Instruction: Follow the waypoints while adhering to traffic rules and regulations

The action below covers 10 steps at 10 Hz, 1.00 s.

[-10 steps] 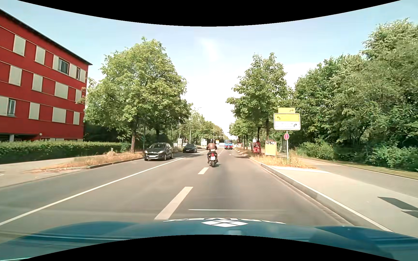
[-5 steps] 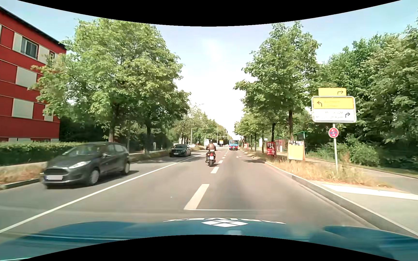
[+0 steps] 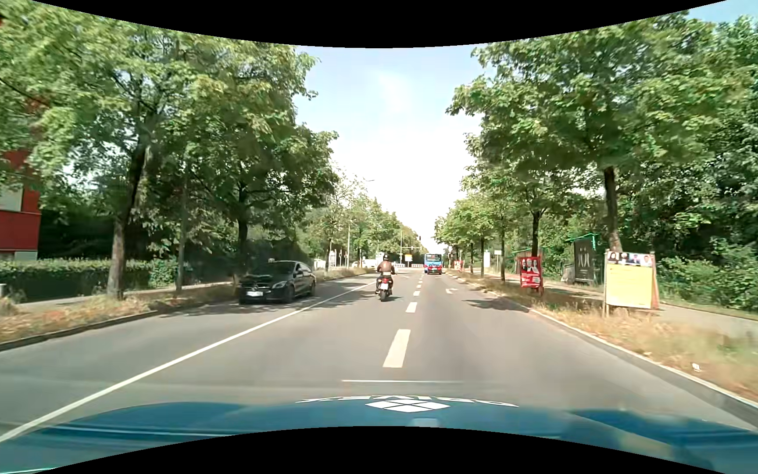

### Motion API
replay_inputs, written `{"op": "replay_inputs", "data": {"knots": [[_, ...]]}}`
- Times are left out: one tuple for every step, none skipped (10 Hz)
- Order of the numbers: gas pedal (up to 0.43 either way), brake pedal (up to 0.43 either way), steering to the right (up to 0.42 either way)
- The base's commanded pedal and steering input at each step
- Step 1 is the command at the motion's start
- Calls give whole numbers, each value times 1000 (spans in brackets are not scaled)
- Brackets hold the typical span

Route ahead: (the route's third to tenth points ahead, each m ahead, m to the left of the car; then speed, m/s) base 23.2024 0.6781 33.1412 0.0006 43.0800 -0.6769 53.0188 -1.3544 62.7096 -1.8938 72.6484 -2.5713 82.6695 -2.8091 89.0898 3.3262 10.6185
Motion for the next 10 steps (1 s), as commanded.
{"op": "replay_inputs", "data": {"knots": [[0,0,-9],[0,0,-8],[0,6,-8],[0,18,-7],[0,37,-5],[0,73,-2],[0,85,1],[0,104,6],[0,122,9],[0,128,9]]}}
